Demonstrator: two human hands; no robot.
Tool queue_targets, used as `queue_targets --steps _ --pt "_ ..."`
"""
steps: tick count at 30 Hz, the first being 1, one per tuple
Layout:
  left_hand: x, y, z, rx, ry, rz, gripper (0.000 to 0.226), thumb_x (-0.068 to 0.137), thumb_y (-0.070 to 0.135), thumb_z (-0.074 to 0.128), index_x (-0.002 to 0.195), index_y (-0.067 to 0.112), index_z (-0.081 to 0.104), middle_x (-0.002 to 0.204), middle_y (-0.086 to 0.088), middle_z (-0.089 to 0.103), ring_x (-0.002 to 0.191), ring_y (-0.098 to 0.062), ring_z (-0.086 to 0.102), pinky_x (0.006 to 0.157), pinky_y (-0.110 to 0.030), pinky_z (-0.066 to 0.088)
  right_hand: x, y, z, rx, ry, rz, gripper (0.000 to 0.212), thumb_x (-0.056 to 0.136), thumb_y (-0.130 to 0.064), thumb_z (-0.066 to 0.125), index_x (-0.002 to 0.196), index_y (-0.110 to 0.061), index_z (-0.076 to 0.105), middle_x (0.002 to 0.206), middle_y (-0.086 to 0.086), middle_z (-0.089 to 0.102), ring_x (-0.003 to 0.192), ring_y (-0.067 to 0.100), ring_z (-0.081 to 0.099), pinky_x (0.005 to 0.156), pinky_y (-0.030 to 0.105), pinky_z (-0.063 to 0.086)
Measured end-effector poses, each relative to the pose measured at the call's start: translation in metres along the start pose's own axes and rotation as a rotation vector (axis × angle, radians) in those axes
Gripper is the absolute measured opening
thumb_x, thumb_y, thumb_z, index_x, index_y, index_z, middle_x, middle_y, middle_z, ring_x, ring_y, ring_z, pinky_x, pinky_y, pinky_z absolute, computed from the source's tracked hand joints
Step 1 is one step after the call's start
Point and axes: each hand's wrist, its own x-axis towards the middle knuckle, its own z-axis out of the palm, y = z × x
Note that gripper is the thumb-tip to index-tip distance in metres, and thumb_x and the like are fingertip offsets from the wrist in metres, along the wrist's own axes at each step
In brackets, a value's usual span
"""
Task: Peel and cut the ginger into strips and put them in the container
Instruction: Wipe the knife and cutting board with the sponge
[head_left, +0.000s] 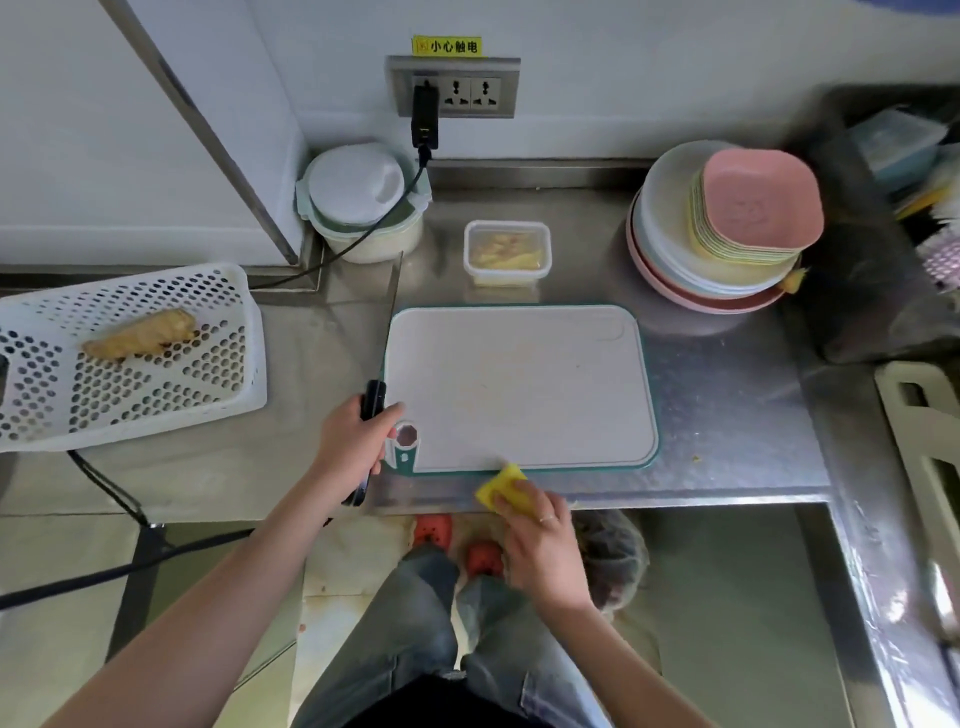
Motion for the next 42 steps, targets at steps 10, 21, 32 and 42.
queue_targets --steps 10,21,32,42 --pt "-0.004 0.021 0.037 0.007 -0.087 0.038 0.021 0.090 0.020 0.059 0.083 0.003 0.050 0.061 -0.006 0.052 0.035 -0.014 0.037 0.032 -0.018 0.030 -0.078 0.117 -0.093 0.030 0.360 0.964 0.028 0.079 -0.001 0.066 0.105 -0.005 0.074 0.114 0.023 0.061 0.099 0.041 0.054 0.089 0.039 0.040" --pt "-0.010 0.032 0.056 0.064 -0.087 0.057 0.022 0.090 0.021 0.060 0.086 0.001 0.053 0.066 -0.008 0.055 0.040 -0.018 0.040 0.034 -0.020 0.032 0.008 0.138 -0.098 0.001 0.200 0.597 0.043 0.075 0.003 0.065 0.112 -0.017 0.072 0.124 0.011 0.055 0.100 0.036 0.049 0.090 0.039 0.044" --pt "-0.008 0.021 0.057 0.158 0.018 0.038 0.018 0.086 0.016 0.058 0.080 0.001 0.049 0.068 -0.011 0.057 0.045 -0.020 0.043 0.041 -0.023 0.035 0.010 0.063 -0.107 0.165 0.505 0.515 0.040 0.077 0.003 0.066 0.110 -0.020 0.072 0.123 0.009 0.054 0.104 0.030 0.043 0.089 0.037 0.040" --pt "-0.007 0.000 0.041 0.384 0.169 0.002 0.022 0.085 0.020 0.056 0.069 0.010 0.045 0.061 -0.008 0.052 0.051 -0.023 0.050 0.044 -0.027 0.033 0.165 -0.012 -0.013 -0.128 -0.159 -0.215 0.047 0.094 -0.006 0.047 0.135 -0.029 0.053 0.145 0.007 0.037 0.117 0.035 0.035 0.100 0.041 0.038"
